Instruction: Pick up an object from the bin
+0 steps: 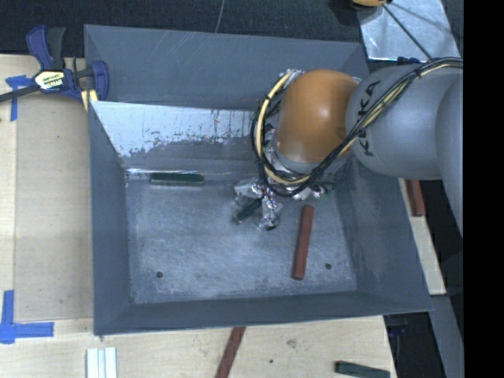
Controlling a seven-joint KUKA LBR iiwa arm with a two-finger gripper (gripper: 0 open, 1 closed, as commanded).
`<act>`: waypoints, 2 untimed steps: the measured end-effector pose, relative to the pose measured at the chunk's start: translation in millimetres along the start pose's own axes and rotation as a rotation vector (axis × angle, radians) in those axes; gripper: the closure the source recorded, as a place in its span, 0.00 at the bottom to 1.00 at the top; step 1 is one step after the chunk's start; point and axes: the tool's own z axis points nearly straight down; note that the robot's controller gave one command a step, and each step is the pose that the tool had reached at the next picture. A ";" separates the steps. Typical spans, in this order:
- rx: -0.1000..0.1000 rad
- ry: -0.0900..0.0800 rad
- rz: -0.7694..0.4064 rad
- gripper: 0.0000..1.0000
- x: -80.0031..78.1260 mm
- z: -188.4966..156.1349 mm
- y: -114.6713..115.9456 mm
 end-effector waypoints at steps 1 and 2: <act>0.000 0.000 0.001 1.00 0.0 0.0 0.0; 0.002 -0.002 -0.003 1.00 -8.2 -151.6 8.3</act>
Offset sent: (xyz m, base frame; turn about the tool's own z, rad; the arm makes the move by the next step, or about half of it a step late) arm -0.0008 0.0116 0.1499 -0.0081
